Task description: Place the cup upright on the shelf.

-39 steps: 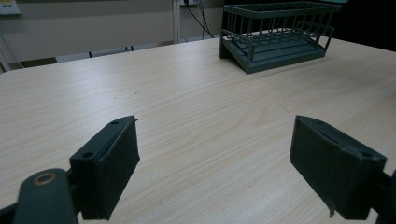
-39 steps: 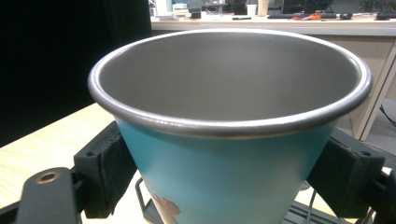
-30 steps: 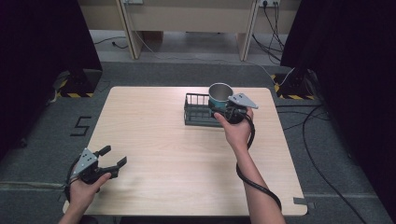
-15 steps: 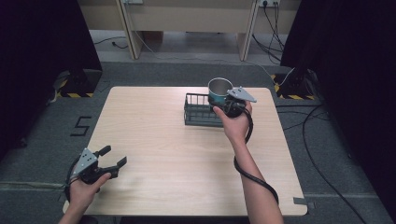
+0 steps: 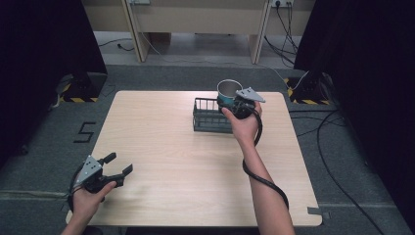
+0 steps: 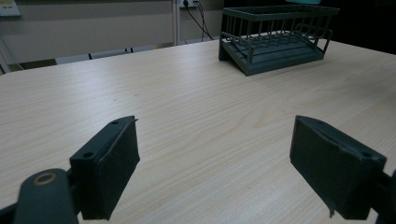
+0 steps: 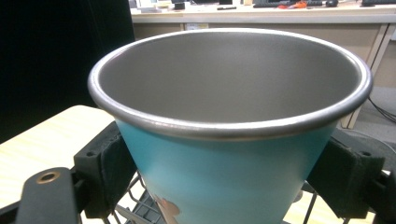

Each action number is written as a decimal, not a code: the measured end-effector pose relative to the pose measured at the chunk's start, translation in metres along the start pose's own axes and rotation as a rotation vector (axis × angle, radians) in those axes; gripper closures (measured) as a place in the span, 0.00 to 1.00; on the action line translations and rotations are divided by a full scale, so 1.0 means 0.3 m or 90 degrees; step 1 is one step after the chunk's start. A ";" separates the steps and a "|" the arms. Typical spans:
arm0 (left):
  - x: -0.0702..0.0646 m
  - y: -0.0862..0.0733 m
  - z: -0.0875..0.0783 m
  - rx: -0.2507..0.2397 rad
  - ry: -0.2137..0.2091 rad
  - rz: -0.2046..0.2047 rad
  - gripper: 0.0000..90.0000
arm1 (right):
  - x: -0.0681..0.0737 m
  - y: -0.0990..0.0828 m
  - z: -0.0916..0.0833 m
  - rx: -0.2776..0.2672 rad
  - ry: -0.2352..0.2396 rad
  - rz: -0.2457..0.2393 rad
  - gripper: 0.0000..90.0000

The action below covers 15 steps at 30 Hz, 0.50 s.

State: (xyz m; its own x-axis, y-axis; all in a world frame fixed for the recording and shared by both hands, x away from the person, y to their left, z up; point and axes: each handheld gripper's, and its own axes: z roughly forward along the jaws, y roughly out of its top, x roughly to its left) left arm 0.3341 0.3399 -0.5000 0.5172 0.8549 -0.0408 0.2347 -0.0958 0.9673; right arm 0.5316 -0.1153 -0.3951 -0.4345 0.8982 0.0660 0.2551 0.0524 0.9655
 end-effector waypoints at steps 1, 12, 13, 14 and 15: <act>0.000 0.000 0.000 0.000 0.000 0.000 0.17 | -0.001 -0.002 0.005 0.003 -0.001 0.001 0.19; -0.001 0.002 -0.001 -0.005 -0.001 0.000 0.17 | -0.013 -0.028 0.044 0.020 -0.012 0.017 0.19; -0.001 0.002 -0.001 -0.005 -0.001 0.000 0.17 | -0.013 -0.027 0.045 0.019 -0.012 0.015 0.19; -0.001 0.002 -0.001 -0.005 -0.001 -0.001 0.17 | -0.013 -0.026 0.047 0.018 -0.013 0.016 0.19; -0.001 0.002 -0.001 -0.005 -0.001 -0.001 0.17 | -0.014 -0.025 0.049 0.019 -0.014 0.018 0.19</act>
State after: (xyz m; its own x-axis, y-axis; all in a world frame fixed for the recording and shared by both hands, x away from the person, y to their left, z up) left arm 0.3338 0.3396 -0.4995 0.5180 0.8543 -0.0424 0.2289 -0.0907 0.9692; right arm 0.5441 -0.1130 -0.4061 -0.4082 0.9087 0.0874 0.2923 0.0394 0.9555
